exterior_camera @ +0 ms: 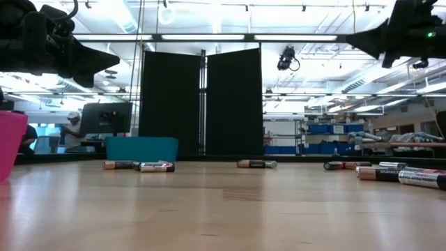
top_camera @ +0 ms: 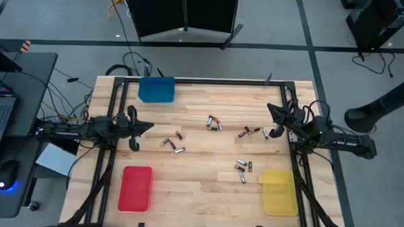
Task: Sort batteries
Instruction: Put the red battery into the blue bin
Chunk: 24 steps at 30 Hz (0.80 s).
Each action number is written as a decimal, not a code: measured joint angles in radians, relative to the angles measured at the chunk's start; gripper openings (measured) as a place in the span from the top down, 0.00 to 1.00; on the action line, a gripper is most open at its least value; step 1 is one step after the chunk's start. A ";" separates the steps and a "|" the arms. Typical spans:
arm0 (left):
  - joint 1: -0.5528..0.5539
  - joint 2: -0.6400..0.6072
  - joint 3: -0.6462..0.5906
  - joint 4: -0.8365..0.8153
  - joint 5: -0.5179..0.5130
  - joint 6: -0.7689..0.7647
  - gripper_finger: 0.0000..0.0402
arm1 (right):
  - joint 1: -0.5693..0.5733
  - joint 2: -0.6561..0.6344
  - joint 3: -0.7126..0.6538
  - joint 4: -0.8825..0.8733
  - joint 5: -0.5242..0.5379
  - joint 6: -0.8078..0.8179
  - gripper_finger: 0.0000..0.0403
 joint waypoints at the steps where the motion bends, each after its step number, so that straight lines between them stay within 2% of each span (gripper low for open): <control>1: 0.000 0.000 0.000 0.000 0.000 0.000 0.97 | 0.000 0.019 0.000 0.003 -0.012 0.000 0.98; 6: 0.000 0.000 0.000 0.008 -0.003 -0.002 0.97 | 0.000 0.146 0.004 0.040 -0.015 0.042 0.98; 10: 0.000 0.000 0.000 0.029 -0.014 -0.003 0.97 | 0.000 0.272 0.068 0.035 -0.014 0.090 0.98; 13: 0.000 0.000 0.000 0.022 -0.014 -0.001 0.97 | 0.000 0.376 0.153 -0.004 -0.014 0.106 0.98; 19: 0.000 0.000 0.000 -0.017 -0.014 -0.007 0.97 | 0.000 0.605 0.388 -0.193 0.002 0.158 0.97; 24: 0.000 0.002 0.000 -0.038 -0.009 -0.065 0.97 | -0.002 0.781 0.577 -0.352 0.009 0.243 0.92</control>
